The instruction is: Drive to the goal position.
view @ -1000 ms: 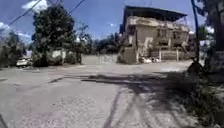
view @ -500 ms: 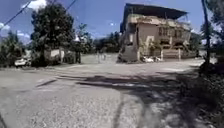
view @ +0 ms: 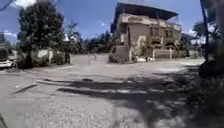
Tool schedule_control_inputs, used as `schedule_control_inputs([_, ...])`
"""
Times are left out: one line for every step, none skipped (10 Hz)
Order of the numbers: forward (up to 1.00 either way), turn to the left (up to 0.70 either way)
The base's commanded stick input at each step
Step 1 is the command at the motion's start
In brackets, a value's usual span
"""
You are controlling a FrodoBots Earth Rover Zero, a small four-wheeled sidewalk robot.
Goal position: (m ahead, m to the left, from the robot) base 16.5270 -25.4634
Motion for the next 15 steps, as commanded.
schedule_control_inputs([0.85, 0.06])
schedule_control_inputs([0.85, 0.17])
schedule_control_inputs([0.85, -0.16])
schedule_control_inputs([0.85, -0.34])
schedule_control_inputs([0.85, -0.34])
schedule_control_inputs([0.85, -0.34])
schedule_control_inputs([0.85, -0.34])
schedule_control_inputs([0.85, -0.34])
schedule_control_inputs([0.85, -0.34])
schedule_control_inputs([0.85, -0.34])
schedule_control_inputs([0.85, -0.34])
schedule_control_inputs([0.85, -0.34])
schedule_control_inputs([0.85, -0.34])
schedule_control_inputs([0.85, -0.34])
schedule_control_inputs([0.85, -0.34])
